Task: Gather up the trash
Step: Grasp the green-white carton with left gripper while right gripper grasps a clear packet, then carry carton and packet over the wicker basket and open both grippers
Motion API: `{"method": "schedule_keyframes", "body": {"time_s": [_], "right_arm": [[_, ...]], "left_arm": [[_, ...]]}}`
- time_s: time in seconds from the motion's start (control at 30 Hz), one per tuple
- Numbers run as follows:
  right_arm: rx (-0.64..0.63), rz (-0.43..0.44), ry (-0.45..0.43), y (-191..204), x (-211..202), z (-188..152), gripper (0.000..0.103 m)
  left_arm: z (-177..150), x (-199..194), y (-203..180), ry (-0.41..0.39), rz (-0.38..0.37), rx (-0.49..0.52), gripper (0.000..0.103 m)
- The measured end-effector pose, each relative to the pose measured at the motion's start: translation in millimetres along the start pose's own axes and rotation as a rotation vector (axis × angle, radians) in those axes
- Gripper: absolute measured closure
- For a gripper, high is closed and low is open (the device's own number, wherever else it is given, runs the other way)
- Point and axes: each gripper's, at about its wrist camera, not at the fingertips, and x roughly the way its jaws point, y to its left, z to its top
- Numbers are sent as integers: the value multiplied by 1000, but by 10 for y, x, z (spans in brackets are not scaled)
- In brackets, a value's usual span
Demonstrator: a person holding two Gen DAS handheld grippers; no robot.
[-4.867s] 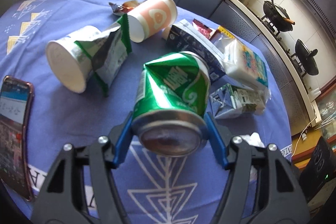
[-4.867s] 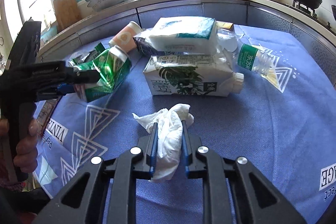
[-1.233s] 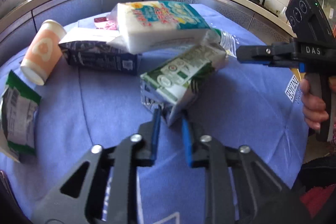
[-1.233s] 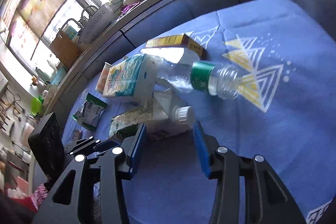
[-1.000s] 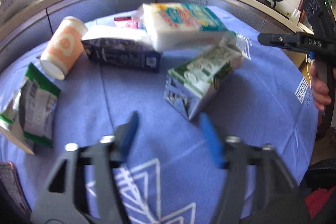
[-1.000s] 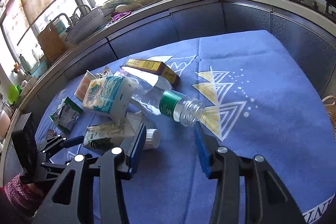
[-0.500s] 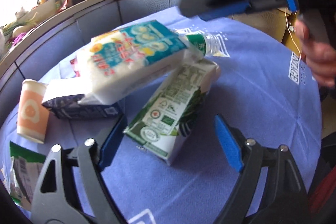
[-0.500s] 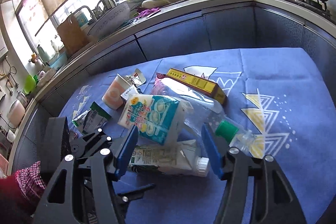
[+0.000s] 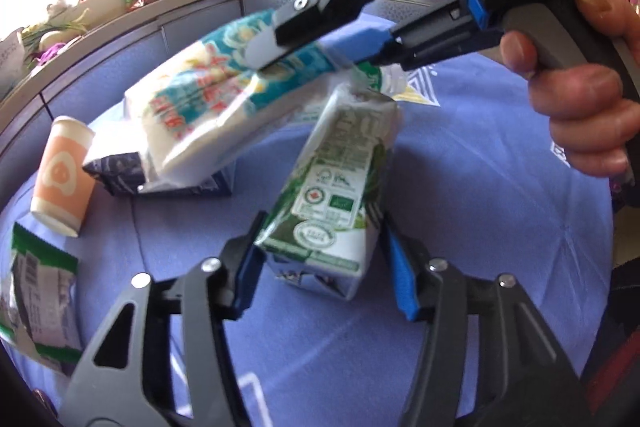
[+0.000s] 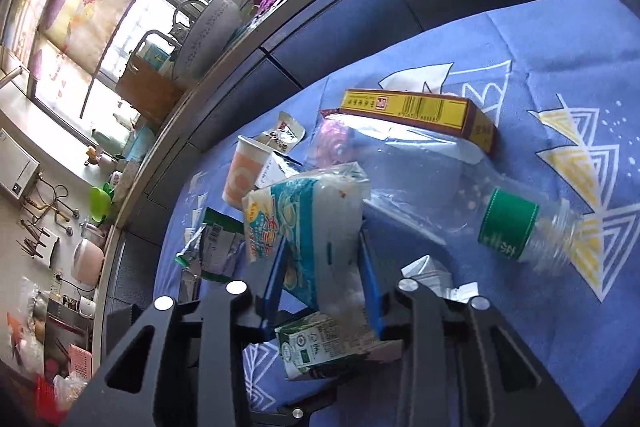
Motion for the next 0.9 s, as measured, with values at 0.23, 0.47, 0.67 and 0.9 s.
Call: {"method": "schedule_keyframes", "body": {"time_s": [0.23,0.47,0.67,0.9], "right_arm": [[-31,33,-177,126,-678,-242,75],[31,12,-362,-129,-1429,-599,75],[166,-19,-425,-629,-1760,-903,75],[228,-34,-455,-875,-1880,-1078,75]], "left_arm": [[-171,-242,-43,-19,-32,-63,52],[-258,-588,-84,-62,-88,-132,54],[-209,-771,-84,-83,-114,-172,55],[-164,-875,-85,-88,-121,-203,56]]}}
